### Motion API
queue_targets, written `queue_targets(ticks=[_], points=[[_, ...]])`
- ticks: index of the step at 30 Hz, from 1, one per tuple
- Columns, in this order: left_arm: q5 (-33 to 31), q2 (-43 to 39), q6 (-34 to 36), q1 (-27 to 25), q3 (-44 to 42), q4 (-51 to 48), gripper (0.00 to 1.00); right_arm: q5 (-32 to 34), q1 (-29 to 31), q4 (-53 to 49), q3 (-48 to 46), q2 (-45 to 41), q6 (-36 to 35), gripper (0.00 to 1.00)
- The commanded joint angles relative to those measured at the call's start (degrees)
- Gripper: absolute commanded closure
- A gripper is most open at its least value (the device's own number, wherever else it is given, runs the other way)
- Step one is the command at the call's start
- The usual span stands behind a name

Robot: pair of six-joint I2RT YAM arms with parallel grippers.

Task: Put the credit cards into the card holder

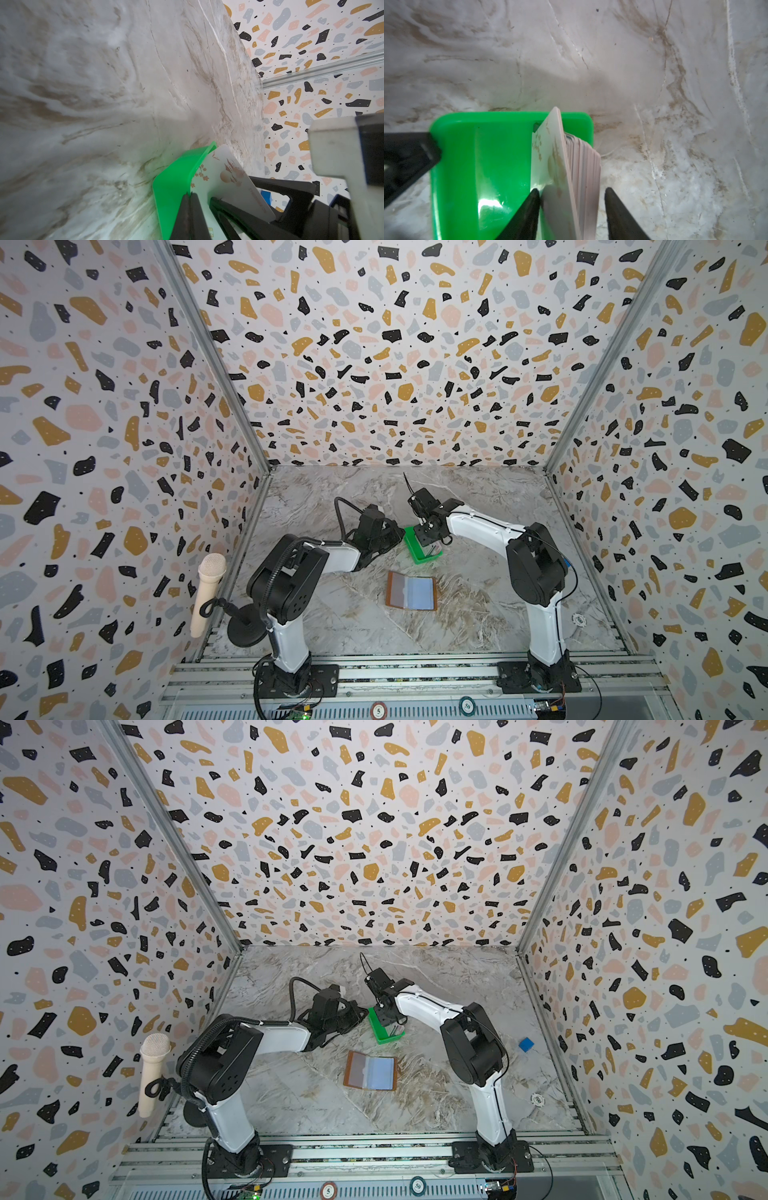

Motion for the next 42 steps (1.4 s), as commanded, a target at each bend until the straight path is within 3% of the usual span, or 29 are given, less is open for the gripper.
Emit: queue_targets(ticks=[1, 4, 11, 14, 21, 24, 33, 34, 38, 42], points=[[-0.66, 0.7, 0.97, 0.26, 0.02, 0.54, 1.0, 2.64, -0.19, -2.8, 1.65, -3.14, -0.32, 0.51], [-0.62, 0.7, 0.97, 0.29, 0.1, 0.5, 1.0, 1.26, 0.21, -2.58, 1.61, -4.01, -0.15, 0.49], [-0.48, 0.7, 0.88, 0.3, 0.19, 0.78, 1.0, -1.53, 0.31, -2.19, 0.77, -6.29, 0.71, 0.26], [-0.41, 0.78, 0.8, 0.26, 0.11, 0.88, 1.0, -1.65, 0.15, -1.92, 1.05, -6.53, 0.7, 0.24], [-0.32, 0.64, 0.78, 0.25, 0.01, 1.06, 1.0, -5.82, -0.74, -2.75, 3.19, -4.38, 0.14, 0.37], [-0.15, 0.81, 0.65, 0.25, -0.14, 1.19, 1.0, -6.4, -0.91, -3.32, 3.49, -3.59, 0.05, 0.47], [0.04, 0.9, 0.53, 0.25, -0.32, 1.57, 1.0, -9.42, -0.83, -1.93, 2.1, -3.42, 0.2, 0.57], [0.03, 0.97, 0.53, 0.29, -0.34, 1.72, 1.0, -9.31, -0.7, -1.75, 1.91, -3.35, 0.25, 0.55], [0.13, 0.96, 0.35, 0.2, -0.51, 2.02, 1.0, -6.23, -0.37, -0.37, 0.57, -2.47, 0.71, 0.26], [0.13, 0.96, 0.35, 0.16, -0.69, 2.07, 1.0, -4.34, -0.4, -0.27, 1.85, -0.13, 0.44, 0.2]])
